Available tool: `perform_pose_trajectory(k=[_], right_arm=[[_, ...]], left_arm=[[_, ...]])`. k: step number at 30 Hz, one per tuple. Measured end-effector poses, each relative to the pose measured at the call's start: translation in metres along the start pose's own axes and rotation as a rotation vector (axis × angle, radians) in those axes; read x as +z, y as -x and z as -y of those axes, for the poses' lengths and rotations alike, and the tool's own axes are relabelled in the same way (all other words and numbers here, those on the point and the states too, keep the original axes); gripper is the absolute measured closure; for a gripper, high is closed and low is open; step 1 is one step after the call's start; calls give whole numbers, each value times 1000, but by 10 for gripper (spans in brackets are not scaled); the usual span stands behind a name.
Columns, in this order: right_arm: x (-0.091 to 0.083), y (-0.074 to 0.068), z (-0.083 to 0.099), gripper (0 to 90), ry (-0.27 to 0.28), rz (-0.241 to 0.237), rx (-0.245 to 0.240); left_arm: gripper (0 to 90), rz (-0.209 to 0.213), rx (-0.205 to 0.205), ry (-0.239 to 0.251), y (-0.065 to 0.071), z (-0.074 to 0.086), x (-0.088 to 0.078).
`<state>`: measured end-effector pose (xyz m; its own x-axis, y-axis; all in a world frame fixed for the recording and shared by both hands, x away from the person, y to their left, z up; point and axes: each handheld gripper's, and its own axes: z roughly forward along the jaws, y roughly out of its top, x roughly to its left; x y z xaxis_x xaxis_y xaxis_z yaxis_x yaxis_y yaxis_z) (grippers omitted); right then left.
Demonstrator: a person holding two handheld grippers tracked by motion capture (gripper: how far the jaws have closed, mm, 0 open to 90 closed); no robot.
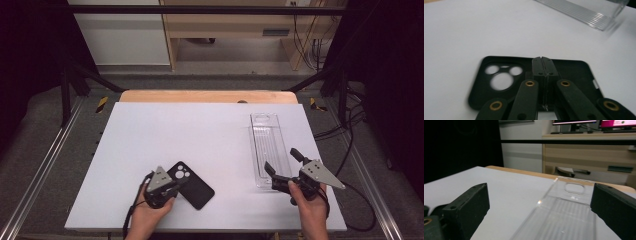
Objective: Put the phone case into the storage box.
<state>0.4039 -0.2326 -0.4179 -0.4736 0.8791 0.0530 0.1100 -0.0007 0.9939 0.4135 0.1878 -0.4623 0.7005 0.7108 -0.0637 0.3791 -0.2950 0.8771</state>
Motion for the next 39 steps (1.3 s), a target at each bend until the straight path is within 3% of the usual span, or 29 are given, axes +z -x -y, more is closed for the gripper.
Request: perform_pose_trajectory(k=[4,7,11,14,19,22,25,28,33,39], right_arm=[[5,-22,-7,30,15,-17,-23],[10,-40,-13,37,19,-25,-23],[18,-61,-16,58,9,-36,4],[25,-73,-12,60,-20,-40,-9],[34,-91,-9,84,-94,-75,11],[43,-102,-3,84,-209,-89,0],[47,-112,3,87,-262,-118,-29],[49,-117,6,85,-288,-138,-31],[54,-124,9,80,-355,-168,-36],[60,-136,15,64,-414,-217,-57]], left_arm=[[900,-80,-10,66,-21,-2,-27],[900,-150,19,107,-34,-6,-48],[900,-206,15,136,-52,-1,-72],[900,-229,-14,130,-63,9,-84],[900,-226,-51,130,-72,22,-96],[900,-226,-59,133,-72,24,-97],[900,-228,-62,138,-70,25,-96],[831,-235,-48,149,-69,23,-93],[709,-242,-65,199,-70,24,-95],[398,-261,-115,222,-74,24,-92]])
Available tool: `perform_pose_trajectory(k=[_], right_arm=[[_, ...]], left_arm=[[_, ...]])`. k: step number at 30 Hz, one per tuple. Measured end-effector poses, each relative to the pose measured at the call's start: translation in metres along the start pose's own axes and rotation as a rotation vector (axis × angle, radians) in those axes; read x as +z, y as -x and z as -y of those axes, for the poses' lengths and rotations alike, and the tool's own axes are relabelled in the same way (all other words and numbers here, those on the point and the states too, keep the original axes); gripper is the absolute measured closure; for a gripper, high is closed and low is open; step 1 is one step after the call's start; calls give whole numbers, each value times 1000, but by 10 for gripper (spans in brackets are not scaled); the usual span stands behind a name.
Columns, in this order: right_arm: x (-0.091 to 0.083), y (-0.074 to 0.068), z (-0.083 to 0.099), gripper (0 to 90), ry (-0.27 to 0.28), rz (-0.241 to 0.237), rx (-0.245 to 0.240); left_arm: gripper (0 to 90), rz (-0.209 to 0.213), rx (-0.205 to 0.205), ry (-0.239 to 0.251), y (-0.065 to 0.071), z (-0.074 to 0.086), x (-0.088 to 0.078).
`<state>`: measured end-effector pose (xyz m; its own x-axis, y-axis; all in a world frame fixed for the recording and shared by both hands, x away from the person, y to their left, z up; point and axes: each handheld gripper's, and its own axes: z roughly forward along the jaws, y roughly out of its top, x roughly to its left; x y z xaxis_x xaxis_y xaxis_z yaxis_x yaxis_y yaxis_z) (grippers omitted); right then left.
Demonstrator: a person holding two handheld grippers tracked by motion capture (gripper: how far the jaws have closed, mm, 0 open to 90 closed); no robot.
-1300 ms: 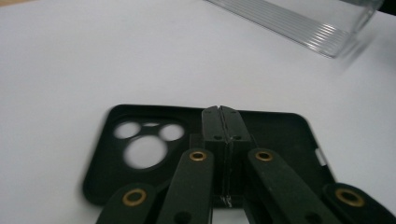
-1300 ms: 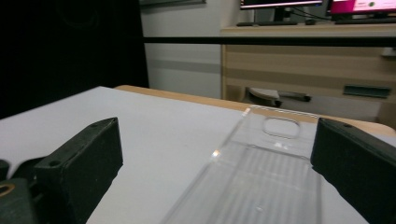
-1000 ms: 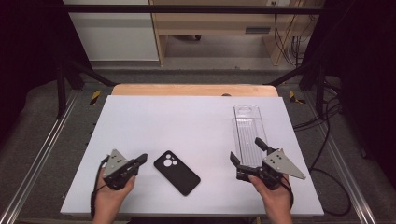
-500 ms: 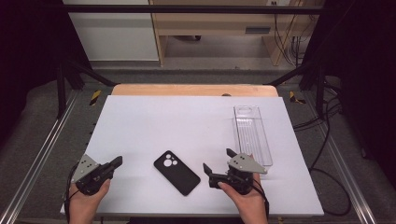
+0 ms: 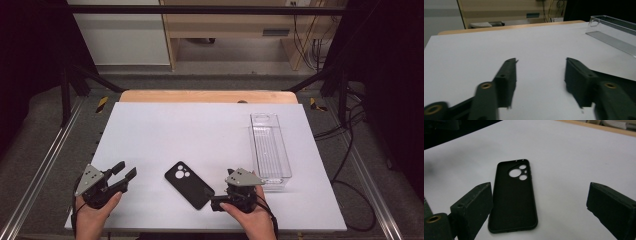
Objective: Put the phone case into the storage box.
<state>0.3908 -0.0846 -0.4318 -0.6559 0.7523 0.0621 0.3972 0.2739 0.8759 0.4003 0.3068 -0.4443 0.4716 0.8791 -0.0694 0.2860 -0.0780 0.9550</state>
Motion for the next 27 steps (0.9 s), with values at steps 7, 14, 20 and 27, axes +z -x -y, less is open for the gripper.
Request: perform_pose_trajectory(k=[7,14,20,27], right_arm=[[16,-11,3,72,-94,-35,-18],[27,-25,6,66,-153,-62,-60],[29,-24,7,65,-177,-71,-56],[38,-25,7,66,-226,-67,-52]], left_arm=[[169,-30,-6,-16,0,3,4],[109,-13,-13,-24,2,3,8],[63,14,6,-22,7,4,10],[49,21,19,-16,9,4,11]])
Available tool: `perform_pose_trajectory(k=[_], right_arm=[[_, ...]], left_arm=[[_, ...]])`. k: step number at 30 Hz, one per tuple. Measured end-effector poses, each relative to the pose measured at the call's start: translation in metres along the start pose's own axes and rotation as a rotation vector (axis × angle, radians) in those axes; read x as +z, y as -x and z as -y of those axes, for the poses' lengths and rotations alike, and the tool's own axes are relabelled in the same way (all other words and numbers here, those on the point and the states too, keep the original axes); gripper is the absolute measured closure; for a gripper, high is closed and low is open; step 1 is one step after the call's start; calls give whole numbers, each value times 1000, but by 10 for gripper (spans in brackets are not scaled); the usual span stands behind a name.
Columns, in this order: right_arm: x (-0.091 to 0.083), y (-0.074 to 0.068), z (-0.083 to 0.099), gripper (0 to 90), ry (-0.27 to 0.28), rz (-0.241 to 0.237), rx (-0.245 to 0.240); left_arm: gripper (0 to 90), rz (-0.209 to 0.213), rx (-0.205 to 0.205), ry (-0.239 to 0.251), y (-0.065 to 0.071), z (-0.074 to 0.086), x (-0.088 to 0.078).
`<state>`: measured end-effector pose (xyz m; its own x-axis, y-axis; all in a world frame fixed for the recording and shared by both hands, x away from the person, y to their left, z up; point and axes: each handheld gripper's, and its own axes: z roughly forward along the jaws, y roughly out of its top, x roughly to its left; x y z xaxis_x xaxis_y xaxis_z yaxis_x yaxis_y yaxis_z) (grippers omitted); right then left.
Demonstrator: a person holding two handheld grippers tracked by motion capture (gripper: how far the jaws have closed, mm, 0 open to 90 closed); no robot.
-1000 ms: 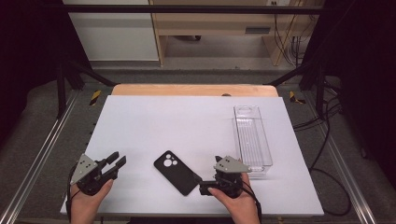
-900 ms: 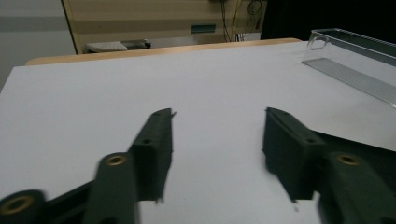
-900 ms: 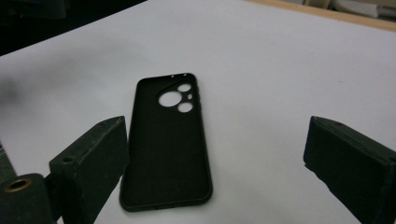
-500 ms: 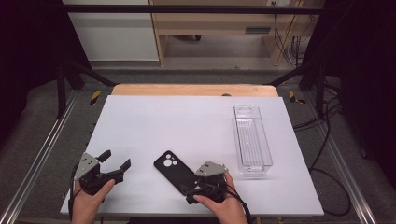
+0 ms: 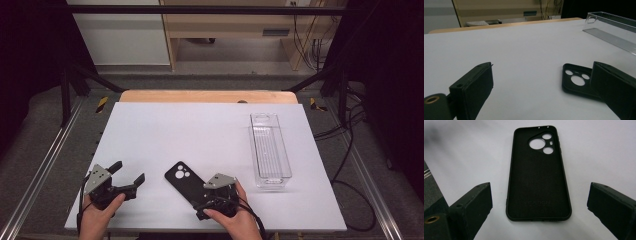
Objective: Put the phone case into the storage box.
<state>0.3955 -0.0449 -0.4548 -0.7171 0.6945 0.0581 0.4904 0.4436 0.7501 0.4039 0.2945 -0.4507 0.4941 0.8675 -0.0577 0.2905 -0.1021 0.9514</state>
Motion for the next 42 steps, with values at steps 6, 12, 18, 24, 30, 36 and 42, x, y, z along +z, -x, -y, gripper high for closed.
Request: perform_pose_trajectory(k=[6,12,18,24,30,36,42], right_arm=[[7,-1,-1,70,-28,-20,8],[13,-1,-2,71,-48,-36,10],[23,5,-2,71,-75,-41,13],[32,8,-2,72,-96,-46,15],[38,6,-1,71,-116,-54,8],[41,5,-2,58,-115,-53,-2],[44,0,-2,40,-120,-30,-20]], left_arm=[[47,9,-2,-2,0,1,1],[47,12,6,-6,3,1,2],[47,16,18,-10,4,1,3],[47,23,28,-12,6,1,4],[48,27,38,-15,7,1,4],[48,27,37,-14,8,1,4],[48,29,40,-15,8,1,4]])
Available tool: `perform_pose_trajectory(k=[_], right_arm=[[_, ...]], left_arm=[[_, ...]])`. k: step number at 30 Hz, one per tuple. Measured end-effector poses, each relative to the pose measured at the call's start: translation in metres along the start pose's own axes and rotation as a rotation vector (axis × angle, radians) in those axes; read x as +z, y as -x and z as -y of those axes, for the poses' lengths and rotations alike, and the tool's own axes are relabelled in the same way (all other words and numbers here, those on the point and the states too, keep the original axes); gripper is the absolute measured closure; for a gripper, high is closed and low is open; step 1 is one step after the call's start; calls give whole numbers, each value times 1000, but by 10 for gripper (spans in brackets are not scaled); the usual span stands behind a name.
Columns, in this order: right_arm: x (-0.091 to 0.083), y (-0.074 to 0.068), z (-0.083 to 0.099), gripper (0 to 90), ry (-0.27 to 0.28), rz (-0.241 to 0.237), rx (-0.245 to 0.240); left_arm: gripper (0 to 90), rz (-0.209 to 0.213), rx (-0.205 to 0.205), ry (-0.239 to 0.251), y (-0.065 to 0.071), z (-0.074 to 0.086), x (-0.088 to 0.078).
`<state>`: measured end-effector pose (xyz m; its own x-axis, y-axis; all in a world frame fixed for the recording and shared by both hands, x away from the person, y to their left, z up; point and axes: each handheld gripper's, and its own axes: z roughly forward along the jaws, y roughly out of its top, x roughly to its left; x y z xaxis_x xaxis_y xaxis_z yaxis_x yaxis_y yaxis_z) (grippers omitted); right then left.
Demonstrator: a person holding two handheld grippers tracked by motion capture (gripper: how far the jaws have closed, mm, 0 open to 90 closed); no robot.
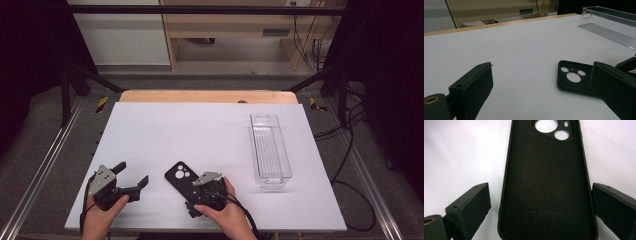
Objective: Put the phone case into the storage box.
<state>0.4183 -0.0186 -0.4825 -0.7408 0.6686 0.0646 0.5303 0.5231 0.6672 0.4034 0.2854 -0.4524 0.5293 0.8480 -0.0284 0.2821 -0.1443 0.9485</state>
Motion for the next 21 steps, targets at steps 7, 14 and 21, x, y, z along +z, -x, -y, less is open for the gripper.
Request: perform_pose_trajectory(k=[7,14,21], right_arm=[[2,-2,0,51,-4,22,-19],[2,-4,0,74,-6,48,-37],[2,-4,1,84,-3,54,-36]], left_arm=[[48,2,-5,-2,0,0,0],[50,5,1,-7,0,0,0],[50,4,2,-9,1,0,1]])
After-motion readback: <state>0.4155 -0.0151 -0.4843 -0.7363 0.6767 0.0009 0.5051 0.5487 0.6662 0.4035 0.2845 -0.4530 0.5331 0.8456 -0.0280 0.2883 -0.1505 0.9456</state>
